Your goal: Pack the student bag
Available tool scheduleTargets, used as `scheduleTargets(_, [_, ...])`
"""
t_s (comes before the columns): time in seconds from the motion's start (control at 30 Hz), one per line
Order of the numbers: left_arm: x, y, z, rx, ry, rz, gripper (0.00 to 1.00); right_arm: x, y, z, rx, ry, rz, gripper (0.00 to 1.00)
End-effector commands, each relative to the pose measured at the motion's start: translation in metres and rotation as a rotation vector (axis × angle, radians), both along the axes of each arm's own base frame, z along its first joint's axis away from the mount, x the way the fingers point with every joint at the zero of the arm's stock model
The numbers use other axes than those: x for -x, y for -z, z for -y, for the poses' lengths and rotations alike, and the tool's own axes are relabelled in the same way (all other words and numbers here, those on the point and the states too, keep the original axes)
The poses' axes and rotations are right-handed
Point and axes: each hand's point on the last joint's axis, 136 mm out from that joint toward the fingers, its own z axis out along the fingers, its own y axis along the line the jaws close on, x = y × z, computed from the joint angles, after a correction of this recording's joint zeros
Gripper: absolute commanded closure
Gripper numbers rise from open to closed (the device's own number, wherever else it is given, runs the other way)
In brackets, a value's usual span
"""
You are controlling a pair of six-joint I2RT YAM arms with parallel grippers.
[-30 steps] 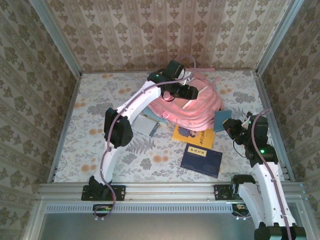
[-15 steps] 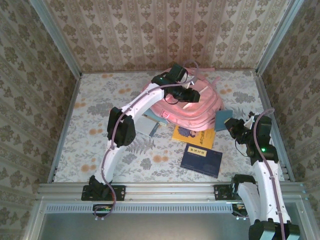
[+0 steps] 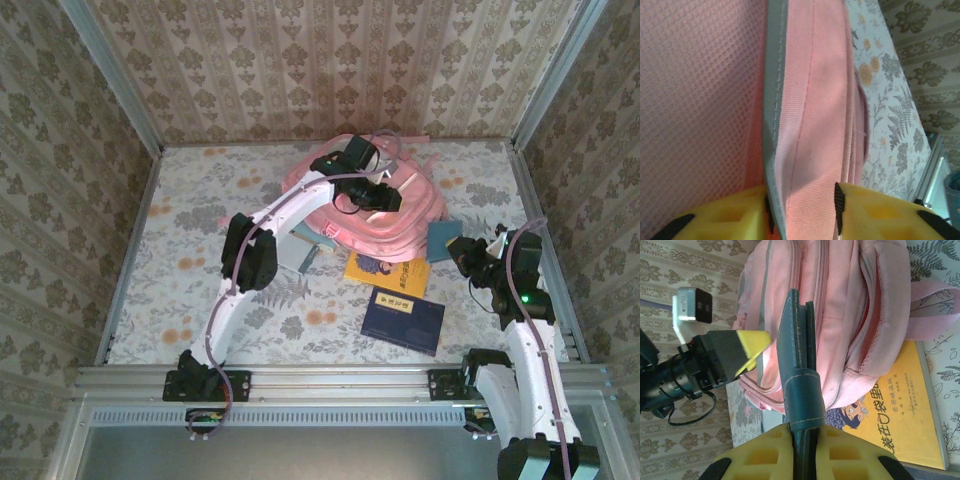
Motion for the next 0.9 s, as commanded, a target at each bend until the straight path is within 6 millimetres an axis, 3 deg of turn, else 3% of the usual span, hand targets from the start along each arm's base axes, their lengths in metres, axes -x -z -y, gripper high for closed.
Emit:
scheduleTargets(0.0, [0.002, 0.0, 0.009, -0.004, 0.031, 0.026, 0.73, -0.001, -0.004, -0.002, -0.015, -0.01, 0.023, 0.87])
scheduleTargets(0.13, [-0.005, -0.029, 0.009, 0.025, 0.027, 0.08, 1.0, 0.002, -0.016, 0.0, 0.011, -0.002, 0.04, 0.87])
scheduleTargets(0.4, [-0.023, -0.123, -0.018, 0.177, -0.034, 0.148, 1.0, 0.006, -0.045, 0.005, 0.049, 0.018, 0.086, 0.89])
scheduleTargets(0.6, [-0.027, -0.182, -0.038, 0.346, -0.031, 0.117, 1.0, 0.009, -0.043, 0.014, 0.081, 0.075, 0.085, 0.89])
scheduleTargets(0.73, [-0.026, -0.206, -0.044, 0.421, -0.017, 0.103, 1.0, 0.003, -0.036, 0.015, 0.06, 0.088, 0.102, 0.89])
scheduleTargets(0.87, [-0.021, -0.216, -0.045, 0.447, 0.005, 0.108, 1.0, -0.02, -0.037, 0.0, -0.051, 0.011, 0.184, 0.86])
